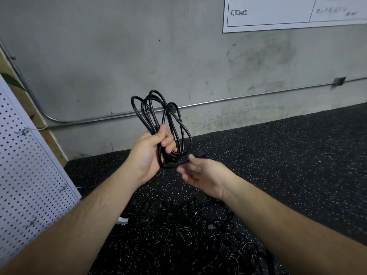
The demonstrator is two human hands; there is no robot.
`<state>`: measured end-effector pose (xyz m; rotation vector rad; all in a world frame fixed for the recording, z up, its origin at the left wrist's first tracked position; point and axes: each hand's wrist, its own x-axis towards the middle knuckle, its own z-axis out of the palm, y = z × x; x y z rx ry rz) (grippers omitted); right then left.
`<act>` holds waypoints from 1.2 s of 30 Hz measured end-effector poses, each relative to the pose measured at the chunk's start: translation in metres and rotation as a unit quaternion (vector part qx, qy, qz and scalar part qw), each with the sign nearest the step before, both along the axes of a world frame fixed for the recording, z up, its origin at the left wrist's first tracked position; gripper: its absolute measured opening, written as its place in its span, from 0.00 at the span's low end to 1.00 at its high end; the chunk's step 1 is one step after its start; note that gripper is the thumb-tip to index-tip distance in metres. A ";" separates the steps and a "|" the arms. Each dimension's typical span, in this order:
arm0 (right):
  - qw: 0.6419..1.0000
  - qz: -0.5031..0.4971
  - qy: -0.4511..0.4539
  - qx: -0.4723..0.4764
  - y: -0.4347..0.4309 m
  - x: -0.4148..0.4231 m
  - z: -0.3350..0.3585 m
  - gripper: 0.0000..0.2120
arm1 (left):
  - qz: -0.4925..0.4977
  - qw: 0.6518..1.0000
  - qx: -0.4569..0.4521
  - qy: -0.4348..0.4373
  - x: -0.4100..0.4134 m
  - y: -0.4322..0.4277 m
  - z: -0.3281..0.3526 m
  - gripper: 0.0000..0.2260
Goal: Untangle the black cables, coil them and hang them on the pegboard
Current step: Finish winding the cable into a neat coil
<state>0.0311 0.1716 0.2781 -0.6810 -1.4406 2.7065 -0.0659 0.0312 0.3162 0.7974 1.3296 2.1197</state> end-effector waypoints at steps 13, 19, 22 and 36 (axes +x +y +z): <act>0.883 -0.082 0.115 0.447 0.010 0.005 0.027 0.08 | -0.068 0.994 -0.077 -0.024 0.011 0.004 -0.008 0.12; 0.886 -0.133 0.122 0.426 0.014 0.001 0.036 0.19 | -0.083 0.982 -0.169 0.013 0.025 0.014 -0.010 0.12; 0.858 -0.165 0.111 0.474 0.018 -0.001 0.035 0.13 | -0.040 0.967 -0.249 0.041 0.029 0.022 -0.016 0.12; 0.965 -0.104 0.132 0.202 0.019 0.001 0.039 0.18 | 0.037 0.903 -0.331 0.271 0.038 0.024 -0.021 0.04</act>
